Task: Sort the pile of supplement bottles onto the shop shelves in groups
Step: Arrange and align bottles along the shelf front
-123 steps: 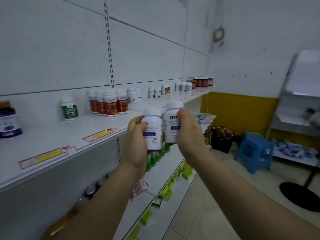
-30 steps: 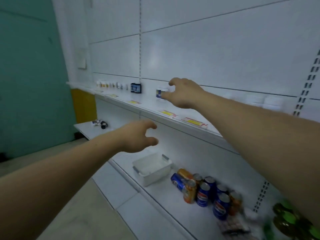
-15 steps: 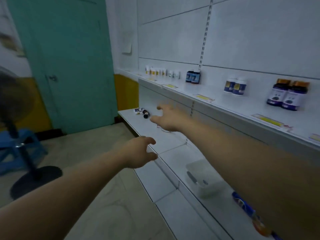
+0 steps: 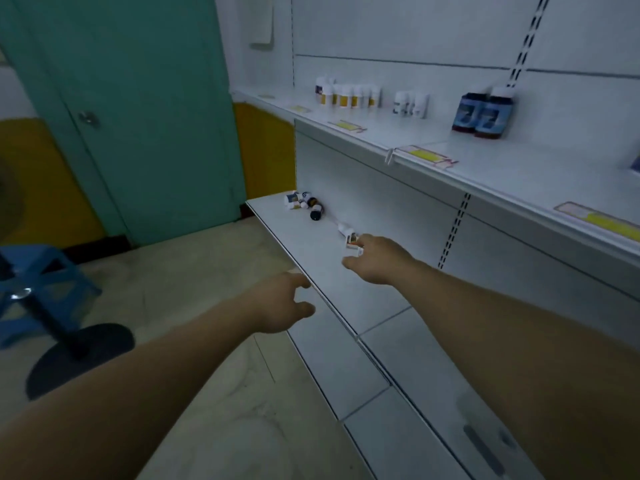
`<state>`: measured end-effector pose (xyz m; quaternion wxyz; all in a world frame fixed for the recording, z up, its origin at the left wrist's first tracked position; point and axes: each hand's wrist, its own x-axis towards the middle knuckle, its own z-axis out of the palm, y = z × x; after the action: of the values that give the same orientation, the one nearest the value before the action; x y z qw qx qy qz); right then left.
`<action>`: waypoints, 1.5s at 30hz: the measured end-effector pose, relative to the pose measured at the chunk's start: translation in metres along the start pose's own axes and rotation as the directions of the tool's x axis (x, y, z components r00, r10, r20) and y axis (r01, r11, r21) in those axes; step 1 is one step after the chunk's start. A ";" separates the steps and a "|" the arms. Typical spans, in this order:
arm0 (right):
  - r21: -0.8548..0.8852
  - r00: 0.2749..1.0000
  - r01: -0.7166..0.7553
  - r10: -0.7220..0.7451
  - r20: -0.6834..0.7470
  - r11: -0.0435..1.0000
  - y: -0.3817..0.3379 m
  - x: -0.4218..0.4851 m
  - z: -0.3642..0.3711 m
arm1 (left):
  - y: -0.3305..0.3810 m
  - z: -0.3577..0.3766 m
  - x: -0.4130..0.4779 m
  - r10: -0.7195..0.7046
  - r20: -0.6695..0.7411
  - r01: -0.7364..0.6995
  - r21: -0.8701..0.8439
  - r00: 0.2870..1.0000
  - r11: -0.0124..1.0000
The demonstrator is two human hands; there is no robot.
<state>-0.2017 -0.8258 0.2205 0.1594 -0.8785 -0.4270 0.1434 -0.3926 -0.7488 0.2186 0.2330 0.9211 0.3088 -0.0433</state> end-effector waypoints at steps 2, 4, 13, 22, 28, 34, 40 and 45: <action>0.011 0.999 -0.031 0.031 0.012 0.999 -0.002 0.034 0.014 | -0.024 -0.004 0.036 0.014 0.012 -0.014 -0.017 1.000 1.000; -0.006 0.997 -0.077 0.077 0.017 0.997 -0.002 0.069 0.031 | -0.048 -0.008 0.073 0.035 0.037 -0.034 -0.027 0.999 0.999; 0.076 0.905 -0.424 0.425 0.008 0.902 0.006 0.182 0.086 | -0.134 -0.035 0.252 0.207 0.259 -0.220 0.020 0.943 0.975; 0.156 0.758 -0.642 0.652 -0.020 0.751 0.057 0.254 0.101 | -0.133 -0.011 0.409 0.294 0.470 -0.396 0.134 0.832 0.908; 0.192 0.703 -0.694 0.711 -0.032 0.694 0.094 0.314 0.126 | -0.119 0.011 0.503 0.336 0.468 -0.460 0.177 0.817 0.870; 0.256 0.688 -0.694 0.725 -0.039 0.672 0.114 0.368 0.160 | -0.103 0.039 0.578 0.410 0.410 -0.485 0.095 0.815 0.869; 0.324 0.631 -0.719 0.773 -0.066 0.615 0.128 0.402 0.193 | -0.090 0.088 0.636 0.589 0.355 -0.640 0.036 0.726 0.767; 0.422 0.568 -0.726 0.820 -0.075 0.542 0.137 0.425 0.218 | -0.090 0.125 0.662 0.709 0.336 -0.784 0.223 0.619 0.579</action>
<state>0.0621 -0.5333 -0.0820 0.2850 -0.9438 0.0669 0.1533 0.0955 -0.3799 -0.0766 0.0933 0.9800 -0.1498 -0.0916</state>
